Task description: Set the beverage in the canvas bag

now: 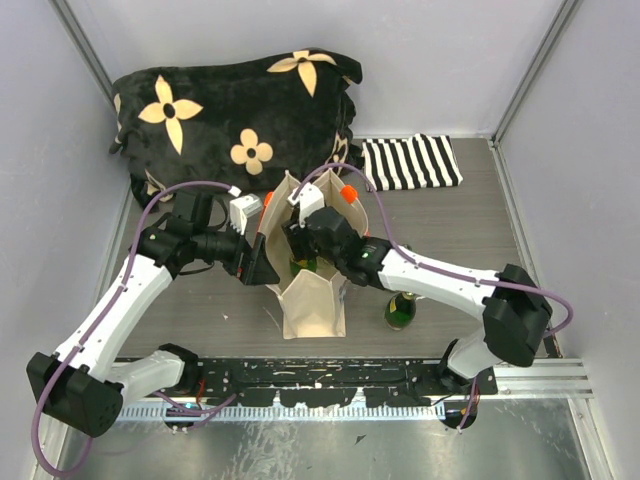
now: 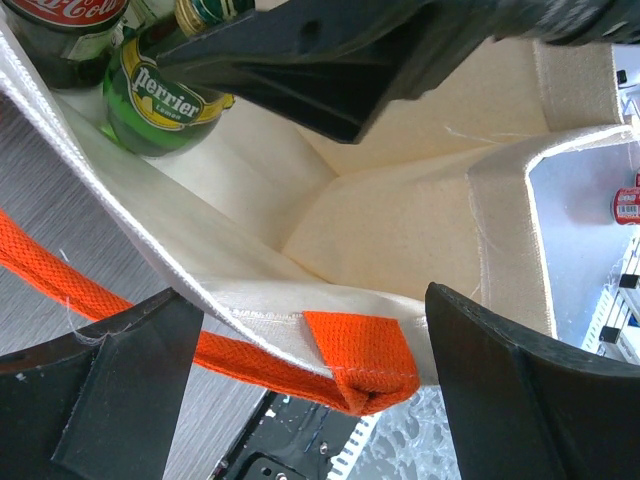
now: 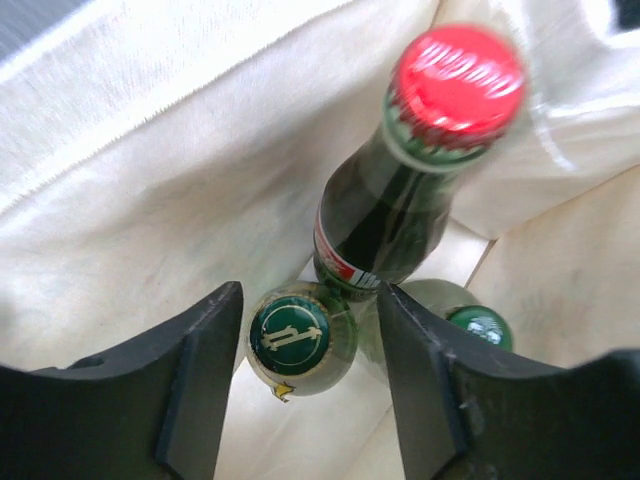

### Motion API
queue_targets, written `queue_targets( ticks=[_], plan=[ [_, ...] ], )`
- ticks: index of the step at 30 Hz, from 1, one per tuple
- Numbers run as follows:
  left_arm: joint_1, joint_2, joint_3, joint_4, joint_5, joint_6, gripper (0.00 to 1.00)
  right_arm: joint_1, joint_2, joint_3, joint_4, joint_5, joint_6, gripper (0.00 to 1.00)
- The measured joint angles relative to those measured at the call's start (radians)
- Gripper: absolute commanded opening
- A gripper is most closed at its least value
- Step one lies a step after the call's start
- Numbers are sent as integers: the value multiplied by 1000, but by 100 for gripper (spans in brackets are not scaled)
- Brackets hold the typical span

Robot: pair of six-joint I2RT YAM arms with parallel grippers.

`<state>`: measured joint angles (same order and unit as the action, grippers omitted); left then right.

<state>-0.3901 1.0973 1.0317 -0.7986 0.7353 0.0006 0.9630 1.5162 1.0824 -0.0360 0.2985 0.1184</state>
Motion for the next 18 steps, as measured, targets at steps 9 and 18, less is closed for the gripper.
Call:
queue_targets(
  ticks=[9,18],
  plan=[
    [-4,-5,0,0,-13,19,98,-1,-70,25,16,32,6,73],
    [-25,-68,25,-15,-106,174,98,-17,-70,185,-60,116,41,75]
  ],
)
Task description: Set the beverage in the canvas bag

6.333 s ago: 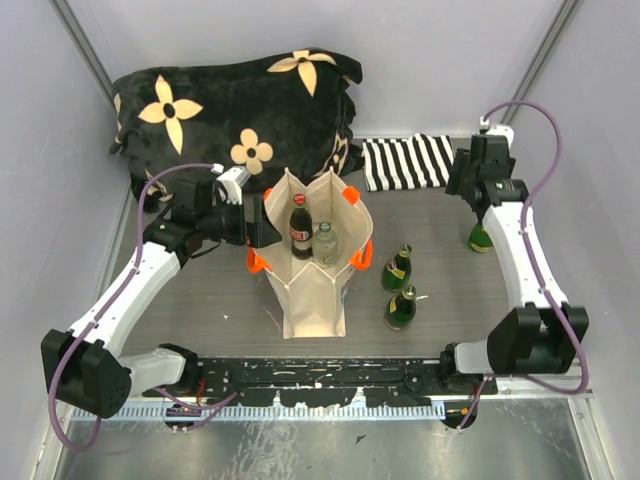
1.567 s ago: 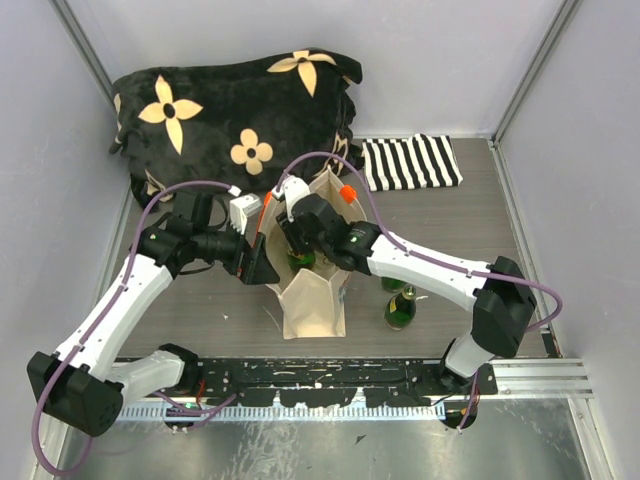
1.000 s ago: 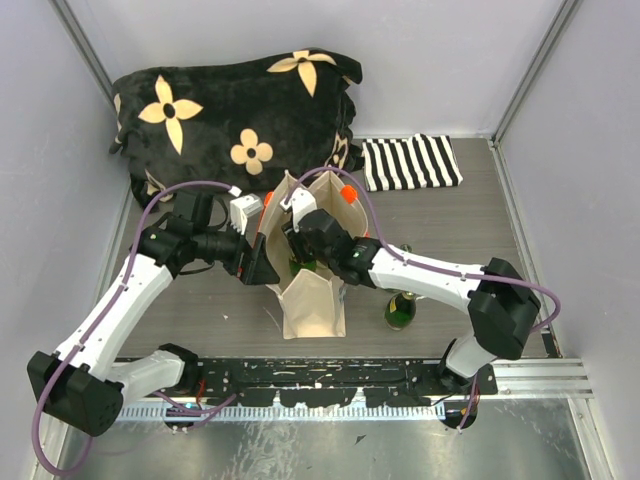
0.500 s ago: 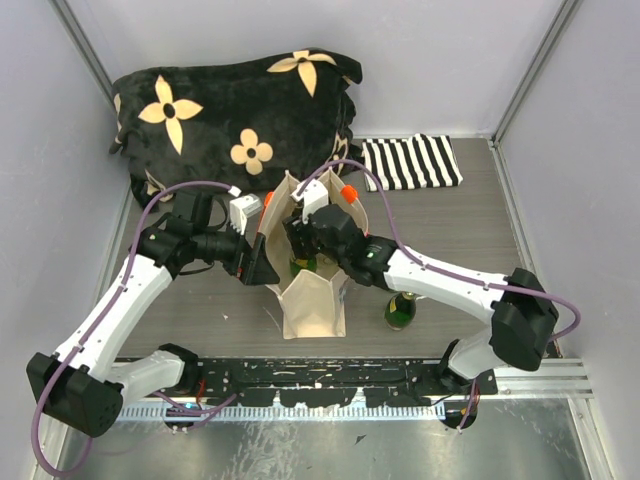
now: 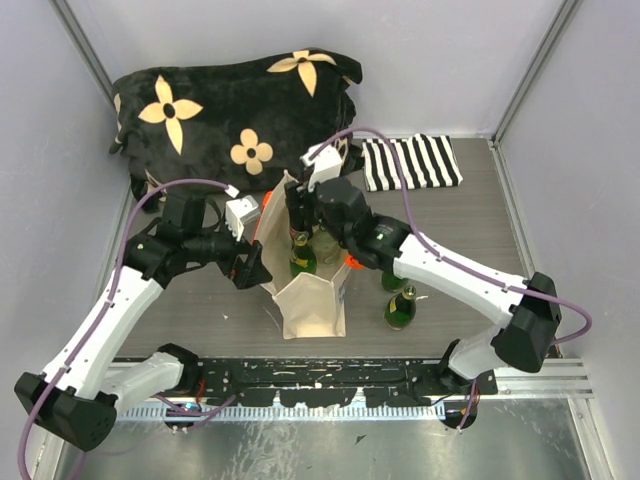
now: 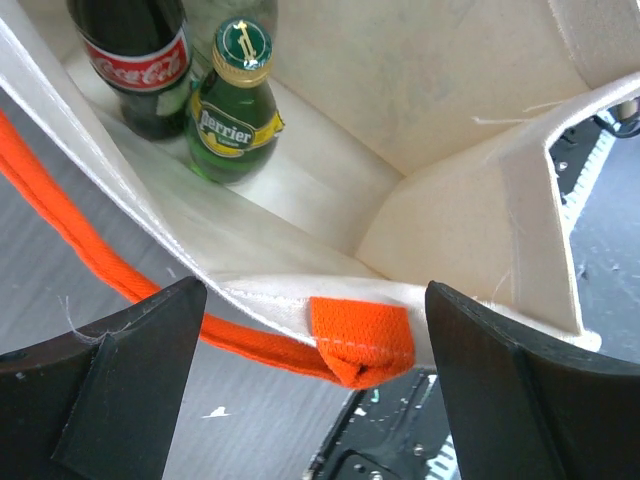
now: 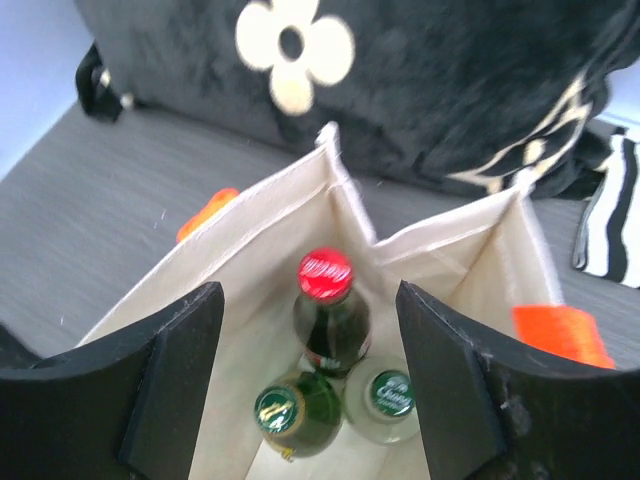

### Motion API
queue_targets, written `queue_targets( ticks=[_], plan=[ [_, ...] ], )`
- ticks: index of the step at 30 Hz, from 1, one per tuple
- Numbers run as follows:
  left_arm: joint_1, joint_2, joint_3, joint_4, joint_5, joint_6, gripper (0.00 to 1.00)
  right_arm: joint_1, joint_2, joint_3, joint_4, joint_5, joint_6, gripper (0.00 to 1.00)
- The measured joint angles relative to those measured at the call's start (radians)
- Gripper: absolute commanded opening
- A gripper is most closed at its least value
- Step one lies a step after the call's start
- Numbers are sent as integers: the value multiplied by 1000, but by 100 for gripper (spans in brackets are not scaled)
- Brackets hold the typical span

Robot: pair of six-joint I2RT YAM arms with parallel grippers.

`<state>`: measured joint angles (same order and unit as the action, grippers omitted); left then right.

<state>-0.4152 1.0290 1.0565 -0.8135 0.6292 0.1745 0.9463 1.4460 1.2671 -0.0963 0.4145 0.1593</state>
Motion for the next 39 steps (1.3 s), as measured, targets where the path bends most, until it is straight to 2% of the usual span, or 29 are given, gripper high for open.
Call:
queue_targets(
  ticks=[4,11,19,26,39],
  plan=[
    [-9,-32,18,1,-29,68,98,-68,0,101,-97,30,55,76],
    [-38,-52,79,24,-26,135,98,-220,-11,144,-288,64,131,76],
    [-125,-47,180,38,121,146,98,-371,-23,171,-486,64,194,76],
    [-201,47,229,-5,203,174,98,-475,-95,158,-576,63,212,76],
    [-424,111,87,69,45,227,99,-546,-205,61,-634,53,213,75]
  ],
)
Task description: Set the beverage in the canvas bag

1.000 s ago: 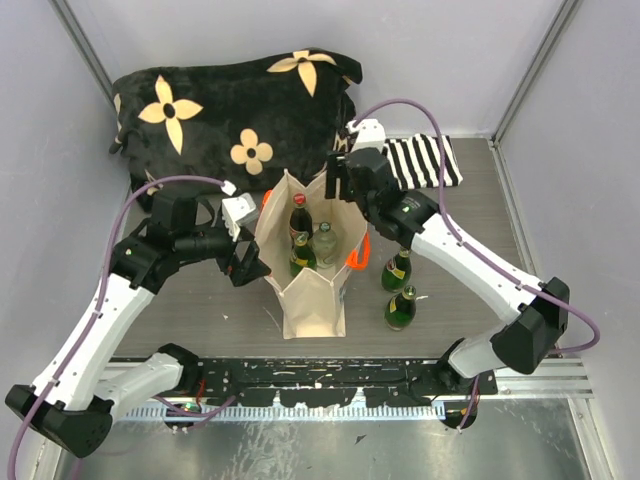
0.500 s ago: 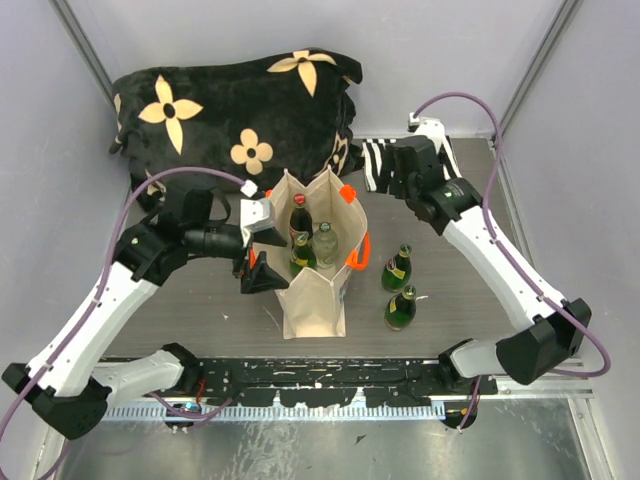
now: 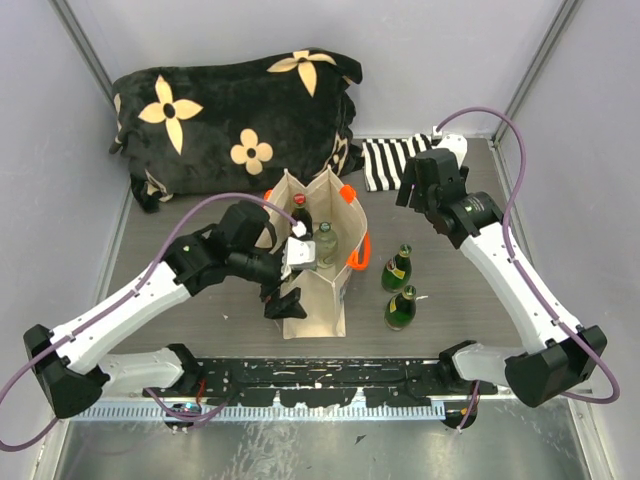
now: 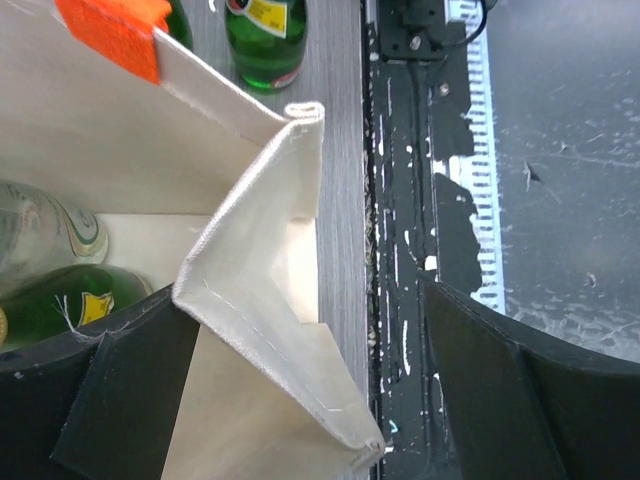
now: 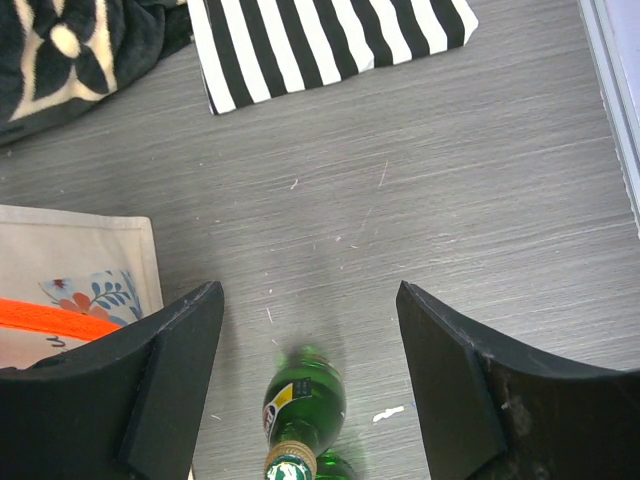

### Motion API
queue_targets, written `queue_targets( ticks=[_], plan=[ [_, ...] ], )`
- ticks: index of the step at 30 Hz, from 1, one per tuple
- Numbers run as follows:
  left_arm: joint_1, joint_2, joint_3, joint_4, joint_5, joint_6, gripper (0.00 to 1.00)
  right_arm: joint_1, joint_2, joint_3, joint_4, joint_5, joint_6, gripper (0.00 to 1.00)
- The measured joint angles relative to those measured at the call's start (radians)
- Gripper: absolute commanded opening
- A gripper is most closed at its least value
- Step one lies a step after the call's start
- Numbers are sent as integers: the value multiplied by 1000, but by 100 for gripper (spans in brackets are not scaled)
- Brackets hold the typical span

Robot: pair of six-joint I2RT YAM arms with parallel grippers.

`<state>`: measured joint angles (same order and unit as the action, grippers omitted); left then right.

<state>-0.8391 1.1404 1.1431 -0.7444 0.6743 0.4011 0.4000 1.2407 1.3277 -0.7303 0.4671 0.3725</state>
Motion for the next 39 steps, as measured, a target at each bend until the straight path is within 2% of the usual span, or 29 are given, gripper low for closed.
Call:
queue_targets(
  ticks=[8,14,24,34,39],
  plan=[
    [-74,-49,-109,48,-93,82,82,-15,-2,-19,-4,-21,-3,75],
    [-179,-167,-177,71,-161,217,83,-16,12,-27,-5,-53,-4,74],
    [-270,-188,-229,75,-244,483,85,-23,53,-46,-74,-137,1,73],
    [-291,-227,-292,77,-283,678,87,-23,90,12,-243,-218,6,70],
    [-293,-250,-331,92,-305,738,87,-23,65,-13,-254,-230,16,68]
  ],
)
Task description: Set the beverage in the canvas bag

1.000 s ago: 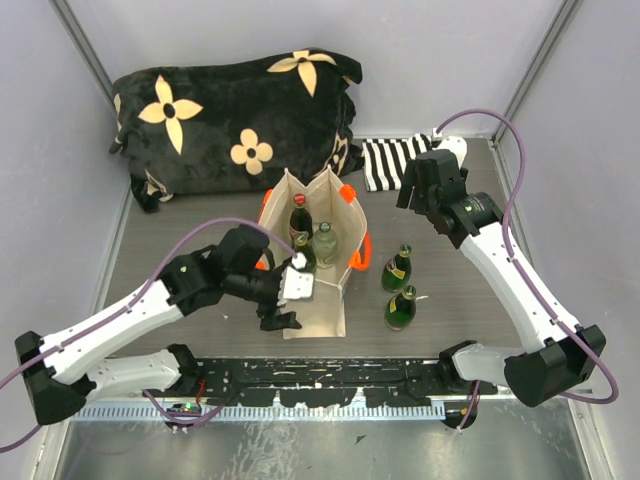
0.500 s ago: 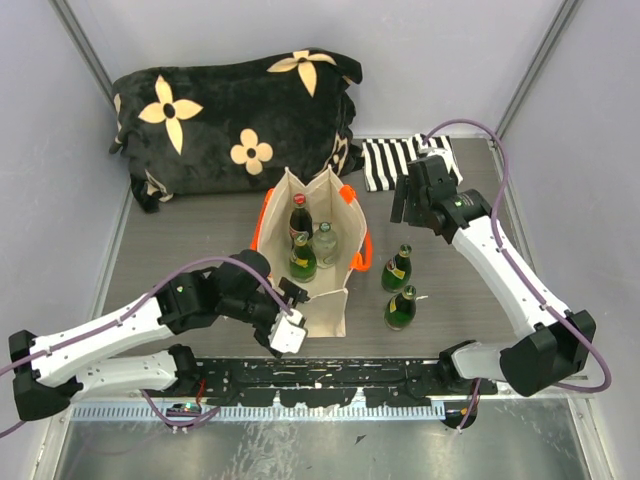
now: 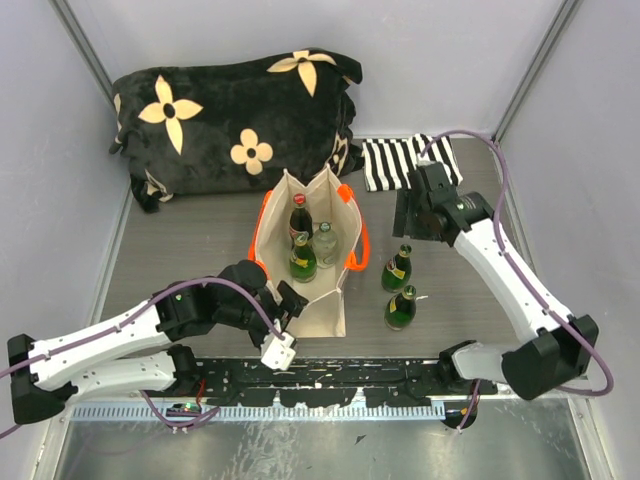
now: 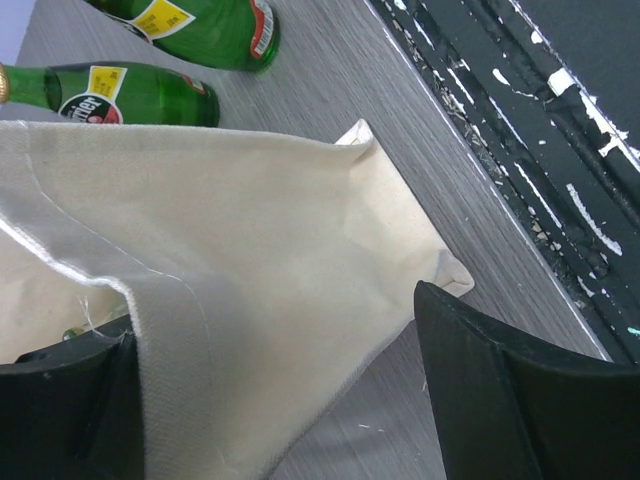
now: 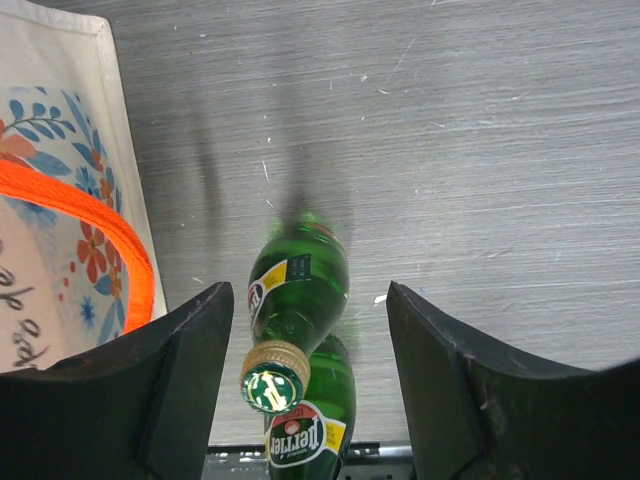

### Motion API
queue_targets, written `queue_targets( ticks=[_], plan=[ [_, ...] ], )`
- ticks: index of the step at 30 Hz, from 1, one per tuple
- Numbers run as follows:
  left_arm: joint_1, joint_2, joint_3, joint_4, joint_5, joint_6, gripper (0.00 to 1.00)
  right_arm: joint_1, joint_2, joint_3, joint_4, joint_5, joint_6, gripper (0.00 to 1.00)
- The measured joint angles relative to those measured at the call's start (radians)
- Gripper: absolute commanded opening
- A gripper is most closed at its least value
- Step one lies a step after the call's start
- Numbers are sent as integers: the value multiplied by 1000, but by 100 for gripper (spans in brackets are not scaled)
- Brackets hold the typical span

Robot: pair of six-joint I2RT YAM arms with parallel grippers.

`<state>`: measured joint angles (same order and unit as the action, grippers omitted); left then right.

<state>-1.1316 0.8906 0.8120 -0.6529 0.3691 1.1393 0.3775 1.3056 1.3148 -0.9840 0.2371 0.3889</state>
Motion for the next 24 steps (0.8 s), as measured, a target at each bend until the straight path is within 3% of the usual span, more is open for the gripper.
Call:
queue_targets(
  ticks=[10,24],
  plan=[
    [0,35,-8,1,-20,23,91,14,-304,-357,256,16,31,67],
    [0,76,0,3,-35,28,92,29,-351,-500,528,-2,23,67]
  ],
)
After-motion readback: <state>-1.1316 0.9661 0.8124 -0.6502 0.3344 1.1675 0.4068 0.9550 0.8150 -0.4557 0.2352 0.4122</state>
